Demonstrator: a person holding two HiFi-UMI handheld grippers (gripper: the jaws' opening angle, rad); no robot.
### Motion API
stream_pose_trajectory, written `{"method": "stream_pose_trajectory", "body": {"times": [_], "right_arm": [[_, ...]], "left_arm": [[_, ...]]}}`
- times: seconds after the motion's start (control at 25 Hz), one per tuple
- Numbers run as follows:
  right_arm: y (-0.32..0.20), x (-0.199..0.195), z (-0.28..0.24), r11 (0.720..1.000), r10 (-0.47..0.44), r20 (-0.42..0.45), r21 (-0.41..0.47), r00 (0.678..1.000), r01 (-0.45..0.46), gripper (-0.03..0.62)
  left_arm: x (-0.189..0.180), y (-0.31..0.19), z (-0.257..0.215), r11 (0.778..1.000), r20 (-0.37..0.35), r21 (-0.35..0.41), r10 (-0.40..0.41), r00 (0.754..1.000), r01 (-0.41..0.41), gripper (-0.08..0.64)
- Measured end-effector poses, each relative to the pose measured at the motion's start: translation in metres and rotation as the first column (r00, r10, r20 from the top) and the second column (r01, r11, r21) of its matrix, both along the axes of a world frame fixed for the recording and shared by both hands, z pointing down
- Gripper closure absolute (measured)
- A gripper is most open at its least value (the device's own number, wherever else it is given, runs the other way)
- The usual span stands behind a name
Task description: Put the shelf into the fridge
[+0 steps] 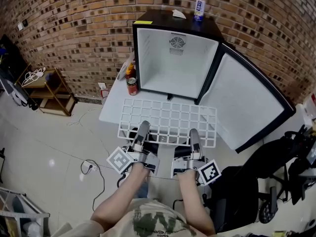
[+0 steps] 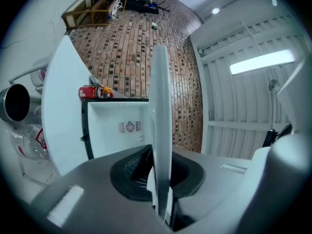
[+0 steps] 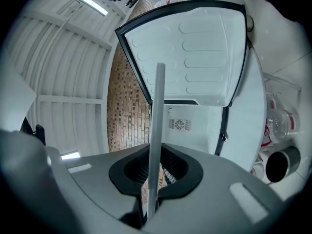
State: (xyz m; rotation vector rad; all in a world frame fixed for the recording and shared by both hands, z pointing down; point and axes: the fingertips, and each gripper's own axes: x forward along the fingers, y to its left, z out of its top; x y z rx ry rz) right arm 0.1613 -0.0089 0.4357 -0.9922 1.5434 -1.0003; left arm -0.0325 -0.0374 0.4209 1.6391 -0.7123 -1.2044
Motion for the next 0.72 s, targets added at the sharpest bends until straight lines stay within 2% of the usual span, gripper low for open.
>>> {"method": "stream_pose_trajectory", "body": {"times": [0.72], "right_arm": [[-0.097,-0.003,0.009,0.999,0.03,-0.007,-0.02,1.0,-0.03,0.568]], "left_arm": [[-0.001,-0.106,0.006,0.999,-0.005,-0.029,0.044,0.999,-0.045,0.548]]}}
